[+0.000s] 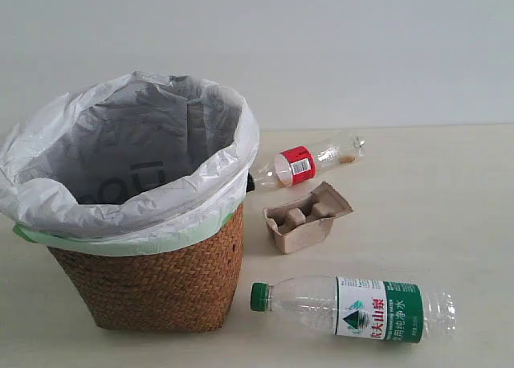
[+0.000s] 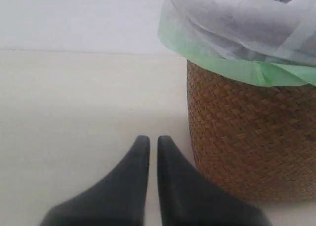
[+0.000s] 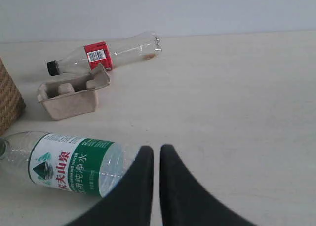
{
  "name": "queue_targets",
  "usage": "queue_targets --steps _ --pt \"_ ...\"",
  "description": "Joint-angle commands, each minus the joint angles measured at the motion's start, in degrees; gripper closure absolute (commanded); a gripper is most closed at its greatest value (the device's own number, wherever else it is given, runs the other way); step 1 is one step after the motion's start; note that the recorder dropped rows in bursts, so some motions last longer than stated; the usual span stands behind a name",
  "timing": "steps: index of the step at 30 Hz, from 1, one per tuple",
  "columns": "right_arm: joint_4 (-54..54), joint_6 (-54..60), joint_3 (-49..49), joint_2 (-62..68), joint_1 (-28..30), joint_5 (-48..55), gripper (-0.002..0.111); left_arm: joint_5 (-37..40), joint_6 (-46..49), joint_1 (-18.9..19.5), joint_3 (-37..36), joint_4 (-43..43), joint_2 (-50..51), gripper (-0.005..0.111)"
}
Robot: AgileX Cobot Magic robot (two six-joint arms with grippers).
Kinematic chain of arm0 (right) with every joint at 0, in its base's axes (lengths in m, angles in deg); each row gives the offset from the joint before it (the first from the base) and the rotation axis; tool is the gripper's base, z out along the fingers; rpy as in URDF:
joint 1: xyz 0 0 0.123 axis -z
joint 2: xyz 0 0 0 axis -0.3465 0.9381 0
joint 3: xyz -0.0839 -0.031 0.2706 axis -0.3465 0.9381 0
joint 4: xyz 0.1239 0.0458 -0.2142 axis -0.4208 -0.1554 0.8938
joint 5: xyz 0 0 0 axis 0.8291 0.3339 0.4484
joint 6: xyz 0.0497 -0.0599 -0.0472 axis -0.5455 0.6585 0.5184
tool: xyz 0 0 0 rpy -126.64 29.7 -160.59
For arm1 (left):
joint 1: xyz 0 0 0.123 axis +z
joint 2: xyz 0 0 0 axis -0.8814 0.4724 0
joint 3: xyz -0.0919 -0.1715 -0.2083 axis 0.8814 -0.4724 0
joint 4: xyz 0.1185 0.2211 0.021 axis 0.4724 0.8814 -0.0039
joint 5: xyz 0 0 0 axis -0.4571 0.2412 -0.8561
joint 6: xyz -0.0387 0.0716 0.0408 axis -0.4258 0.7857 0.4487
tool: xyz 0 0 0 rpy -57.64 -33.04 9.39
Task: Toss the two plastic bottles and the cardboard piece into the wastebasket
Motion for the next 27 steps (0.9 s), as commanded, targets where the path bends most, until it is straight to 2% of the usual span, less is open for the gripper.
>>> queue_targets --steps 1,21,24,27 --pt "0.0 0.3 0.0 -0.3 0.1 -0.2 0.107 0.0 -0.5 0.2 -0.2 0.1 -0.1 0.101" --pt "-0.9 -0.4 0.0 -0.3 0.1 -0.1 0.107 0.0 -0.5 0.2 -0.2 0.1 -0.1 0.101" --pt "-4.6 -5.0 0.0 -0.3 0.1 -0.4 0.107 0.0 -0.5 0.2 -0.2 0.1 -0.1 0.101" --pt "-10.7 -15.4 0.0 -0.3 0.1 -1.4 0.107 0.0 -0.5 0.2 -0.2 0.1 -0.1 0.101"
